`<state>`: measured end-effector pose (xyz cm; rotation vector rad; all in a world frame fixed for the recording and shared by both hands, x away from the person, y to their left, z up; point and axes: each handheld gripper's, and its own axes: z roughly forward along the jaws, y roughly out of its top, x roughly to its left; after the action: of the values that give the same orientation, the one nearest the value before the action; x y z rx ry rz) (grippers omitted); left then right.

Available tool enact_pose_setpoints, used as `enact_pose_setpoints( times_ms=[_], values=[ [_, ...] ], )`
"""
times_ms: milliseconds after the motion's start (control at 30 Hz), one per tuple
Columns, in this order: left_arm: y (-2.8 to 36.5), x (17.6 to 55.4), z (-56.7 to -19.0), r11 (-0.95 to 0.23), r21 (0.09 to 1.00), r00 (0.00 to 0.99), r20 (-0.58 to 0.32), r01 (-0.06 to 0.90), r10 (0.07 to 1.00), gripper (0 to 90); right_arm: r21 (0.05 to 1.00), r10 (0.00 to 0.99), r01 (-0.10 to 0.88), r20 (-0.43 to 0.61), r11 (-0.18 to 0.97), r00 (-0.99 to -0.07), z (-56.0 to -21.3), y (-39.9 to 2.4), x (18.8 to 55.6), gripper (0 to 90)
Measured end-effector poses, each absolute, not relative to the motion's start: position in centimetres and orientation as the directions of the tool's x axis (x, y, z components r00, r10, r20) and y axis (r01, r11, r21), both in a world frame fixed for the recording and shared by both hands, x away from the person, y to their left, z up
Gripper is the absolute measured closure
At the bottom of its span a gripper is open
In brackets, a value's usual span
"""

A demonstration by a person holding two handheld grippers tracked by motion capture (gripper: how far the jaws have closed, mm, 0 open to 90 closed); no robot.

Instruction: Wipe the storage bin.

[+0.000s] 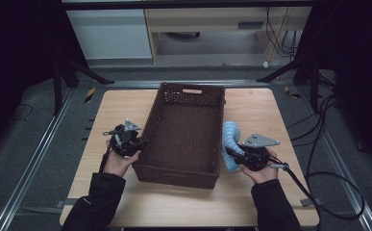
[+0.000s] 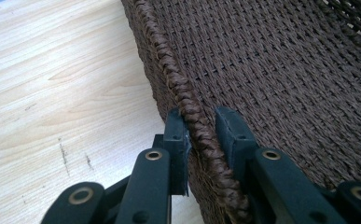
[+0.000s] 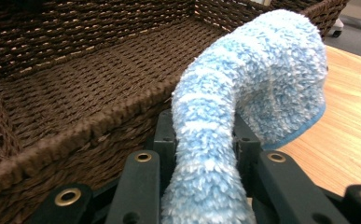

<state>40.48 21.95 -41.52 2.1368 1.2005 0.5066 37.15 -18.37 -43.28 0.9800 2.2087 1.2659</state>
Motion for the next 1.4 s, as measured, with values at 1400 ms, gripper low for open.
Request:
enact_pose_setpoints(
  times_ms=[1400],
  values=[
    [22.1, 40.3, -41.6, -0.399, 0.682, 0.533, 0.017, 0.613, 0.846, 75.2, 0.787, 0.716, 0.469, 0.050, 0.400, -0.696, -47.1, -17.6, 35.6, 70.4]
  ],
)
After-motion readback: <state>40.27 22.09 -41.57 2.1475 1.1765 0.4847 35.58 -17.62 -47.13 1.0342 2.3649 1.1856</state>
